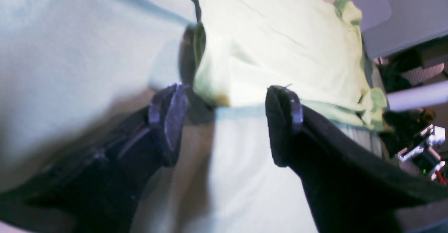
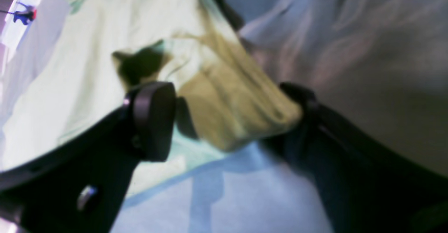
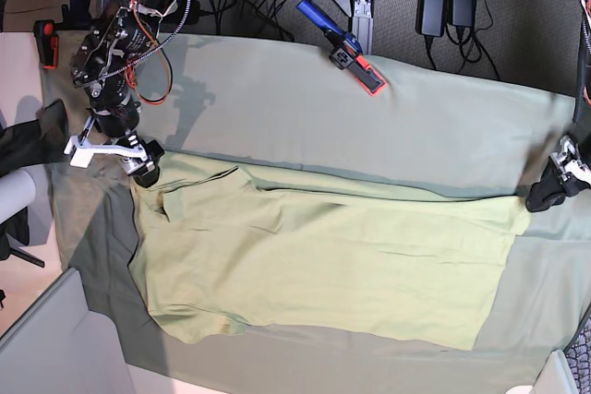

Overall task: Fold the T-shirt properly
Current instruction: 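Pull the shirt ends apart with both grippers to stretch it, then drag the held shirt with both grippers to straighten it on the cloth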

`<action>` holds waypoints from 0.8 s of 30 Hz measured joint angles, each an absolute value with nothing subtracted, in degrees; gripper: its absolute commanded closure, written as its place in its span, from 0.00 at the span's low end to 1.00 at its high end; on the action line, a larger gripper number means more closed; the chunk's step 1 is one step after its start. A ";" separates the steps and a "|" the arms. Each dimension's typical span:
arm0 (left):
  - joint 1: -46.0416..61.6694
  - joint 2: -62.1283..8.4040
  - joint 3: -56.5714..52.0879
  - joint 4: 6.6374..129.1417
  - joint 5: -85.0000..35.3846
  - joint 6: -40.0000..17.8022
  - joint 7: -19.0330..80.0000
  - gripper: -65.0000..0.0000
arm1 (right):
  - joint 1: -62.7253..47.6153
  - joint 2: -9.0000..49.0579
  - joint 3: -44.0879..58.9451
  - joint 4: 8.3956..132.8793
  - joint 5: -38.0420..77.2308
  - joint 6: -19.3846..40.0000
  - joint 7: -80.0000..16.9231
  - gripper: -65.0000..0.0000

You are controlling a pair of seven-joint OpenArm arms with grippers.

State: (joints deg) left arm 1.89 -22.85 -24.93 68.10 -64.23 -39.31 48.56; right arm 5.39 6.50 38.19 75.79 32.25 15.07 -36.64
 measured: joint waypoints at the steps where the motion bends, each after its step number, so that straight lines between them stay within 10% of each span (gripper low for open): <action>1: 1.89 -22.83 -24.95 68.10 -64.01 -39.31 48.38 0.40 | 5.52 6.31 38.15 75.79 32.60 15.09 -36.67 0.32; 24: -7.01 -16.67 -25.36 57.98 -56.40 -39.46 43.09 0.40 | 5.89 6.17 38.02 75.79 33.45 15.86 -38.17 0.32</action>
State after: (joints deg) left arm -7.01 -16.67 -25.36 57.98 -56.40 -39.46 43.09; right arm 5.89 6.17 38.02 75.79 33.45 15.86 -38.17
